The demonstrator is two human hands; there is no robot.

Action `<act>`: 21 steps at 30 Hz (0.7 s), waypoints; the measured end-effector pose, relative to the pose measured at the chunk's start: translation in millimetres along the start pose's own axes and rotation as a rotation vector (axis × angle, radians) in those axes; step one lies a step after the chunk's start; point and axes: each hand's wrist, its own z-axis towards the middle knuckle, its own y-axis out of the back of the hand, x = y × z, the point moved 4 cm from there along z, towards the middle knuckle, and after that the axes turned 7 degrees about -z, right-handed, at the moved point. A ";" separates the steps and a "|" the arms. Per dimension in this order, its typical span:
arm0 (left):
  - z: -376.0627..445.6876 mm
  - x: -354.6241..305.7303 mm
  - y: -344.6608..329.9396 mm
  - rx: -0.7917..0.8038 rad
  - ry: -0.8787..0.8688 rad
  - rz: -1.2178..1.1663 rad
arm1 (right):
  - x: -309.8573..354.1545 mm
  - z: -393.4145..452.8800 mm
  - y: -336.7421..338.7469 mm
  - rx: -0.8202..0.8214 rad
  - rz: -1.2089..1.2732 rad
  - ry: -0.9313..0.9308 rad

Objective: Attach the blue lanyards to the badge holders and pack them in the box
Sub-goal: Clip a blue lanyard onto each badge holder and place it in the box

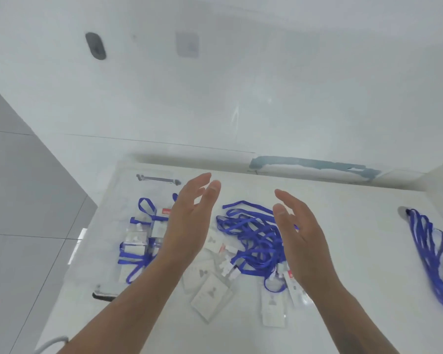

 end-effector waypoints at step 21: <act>-64.3 144.6 -166.1 0.019 0.302 0.479 | -243.9 16.1 49.2 0.238 -0.393 -0.244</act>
